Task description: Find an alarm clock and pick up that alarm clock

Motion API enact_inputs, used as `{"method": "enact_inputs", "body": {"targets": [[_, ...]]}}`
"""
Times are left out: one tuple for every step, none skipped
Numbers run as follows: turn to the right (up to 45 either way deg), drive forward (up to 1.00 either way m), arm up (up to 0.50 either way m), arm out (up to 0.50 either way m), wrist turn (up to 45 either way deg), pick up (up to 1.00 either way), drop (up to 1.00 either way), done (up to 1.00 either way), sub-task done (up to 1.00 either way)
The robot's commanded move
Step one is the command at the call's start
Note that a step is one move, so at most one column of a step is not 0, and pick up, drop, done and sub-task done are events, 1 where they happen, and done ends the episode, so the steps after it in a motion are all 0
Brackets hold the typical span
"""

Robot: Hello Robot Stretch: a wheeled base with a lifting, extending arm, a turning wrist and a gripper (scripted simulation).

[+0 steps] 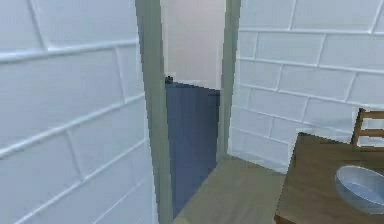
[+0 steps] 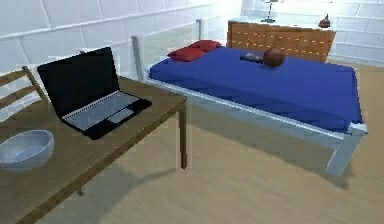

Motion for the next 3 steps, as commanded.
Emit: {"method": "enact_inputs", "body": {"targets": [[0.0, 0.85, 0.00, 0.00, 0.0, 0.00, 0.00, 0.00, 0.00], [33.0, 0.00, 0.00, 0.00, 0.0, 0.00, 0.00, 0.00, 0.00], [0.0, 0.30, 0.00, 0.00, 0.0, 0.00, 0.00, 0.00, 0.00]]}}
